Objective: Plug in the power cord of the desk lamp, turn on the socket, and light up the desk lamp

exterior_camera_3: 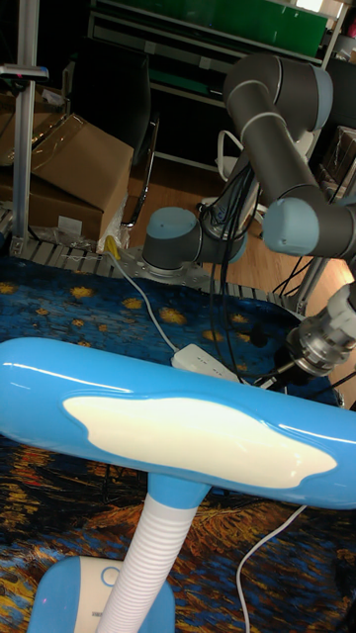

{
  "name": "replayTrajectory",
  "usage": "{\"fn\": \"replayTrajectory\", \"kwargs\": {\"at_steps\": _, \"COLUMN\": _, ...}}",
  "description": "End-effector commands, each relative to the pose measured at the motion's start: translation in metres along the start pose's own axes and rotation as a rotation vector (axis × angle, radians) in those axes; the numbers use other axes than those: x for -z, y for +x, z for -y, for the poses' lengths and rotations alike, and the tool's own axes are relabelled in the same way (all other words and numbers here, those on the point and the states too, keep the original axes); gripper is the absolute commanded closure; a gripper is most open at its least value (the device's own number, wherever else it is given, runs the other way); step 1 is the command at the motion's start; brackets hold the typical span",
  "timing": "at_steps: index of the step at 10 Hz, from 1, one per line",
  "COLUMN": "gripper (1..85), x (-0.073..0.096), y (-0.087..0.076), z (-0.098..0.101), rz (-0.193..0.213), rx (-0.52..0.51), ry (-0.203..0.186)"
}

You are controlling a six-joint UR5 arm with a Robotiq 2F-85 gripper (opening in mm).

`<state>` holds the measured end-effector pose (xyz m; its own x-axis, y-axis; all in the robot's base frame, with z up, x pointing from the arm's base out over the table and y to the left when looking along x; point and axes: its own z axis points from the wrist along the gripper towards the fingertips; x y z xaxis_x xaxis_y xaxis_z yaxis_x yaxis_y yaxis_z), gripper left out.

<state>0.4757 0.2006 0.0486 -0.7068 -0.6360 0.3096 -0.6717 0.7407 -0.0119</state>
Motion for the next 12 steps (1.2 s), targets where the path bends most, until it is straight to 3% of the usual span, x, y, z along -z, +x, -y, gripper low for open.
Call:
{"fn": "replayTrajectory", "kwargs": {"at_steps": 1, "gripper": 84.3, "x": 0.03, "y": -0.002, "z": -0.012, "rz": -0.003, "rx": -0.014, "ry": -0.038}}
{"fn": "replayTrajectory", "kwargs": {"at_steps": 3, "gripper": 84.3, "x": 0.025, "y": 0.008, "z": 0.003, "rz": -0.01, "rx": 0.01, "ry": -0.005}}
{"fn": "replayTrajectory", "kwargs": {"at_steps": 5, "gripper": 84.3, "x": 0.006, "y": 0.009, "z": 0.015, "rz": 0.027, "rx": 0.042, "ry": -0.015}}
{"fn": "replayTrajectory", "kwargs": {"at_steps": 8, "gripper": 84.3, "x": -0.018, "y": 0.014, "z": 0.007, "rz": 0.062, "rx": 0.064, "ry": -0.066}}
{"fn": "replayTrajectory", "kwargs": {"at_steps": 12, "gripper": 84.3, "x": -0.024, "y": 0.02, "z": 0.004, "rz": 0.045, "rx": 0.066, "ry": -0.057}}
